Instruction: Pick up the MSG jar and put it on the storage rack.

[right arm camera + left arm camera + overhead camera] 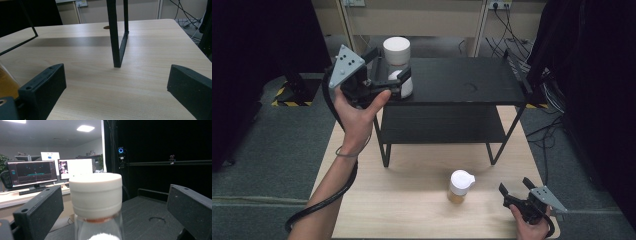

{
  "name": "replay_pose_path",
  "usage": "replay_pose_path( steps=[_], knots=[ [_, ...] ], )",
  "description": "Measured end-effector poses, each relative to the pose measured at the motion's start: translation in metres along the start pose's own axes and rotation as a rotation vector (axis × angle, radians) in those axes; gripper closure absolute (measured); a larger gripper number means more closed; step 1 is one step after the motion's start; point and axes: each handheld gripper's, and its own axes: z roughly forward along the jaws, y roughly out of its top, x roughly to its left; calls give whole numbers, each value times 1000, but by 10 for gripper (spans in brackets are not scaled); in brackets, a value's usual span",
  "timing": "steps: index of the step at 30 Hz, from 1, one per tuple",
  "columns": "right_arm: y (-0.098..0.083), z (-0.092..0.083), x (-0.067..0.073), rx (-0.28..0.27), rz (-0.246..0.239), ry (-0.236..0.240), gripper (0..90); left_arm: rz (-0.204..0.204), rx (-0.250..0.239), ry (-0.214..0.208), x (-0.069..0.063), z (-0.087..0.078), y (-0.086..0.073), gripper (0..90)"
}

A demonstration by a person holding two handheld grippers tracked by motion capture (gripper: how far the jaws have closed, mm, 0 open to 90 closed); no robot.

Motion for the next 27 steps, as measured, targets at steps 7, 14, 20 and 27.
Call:
replay_pose_path(
  steps=[7,14,20,27],
  knots=[
    [0,0,0,2,-3,0,19,20,-6,-15,-5,-18,-17,1],
    [0,0,0,2,-2,1,4,16,-14,-64,-12,-41,-41,2],
    [0,1,1,2,-1,6,4,7,-29,-87,-17,-55,-54,1],
    [0,1,2,3,-9,2,4,13,-31,-103,-25,-70,-69,0]
  ],
)
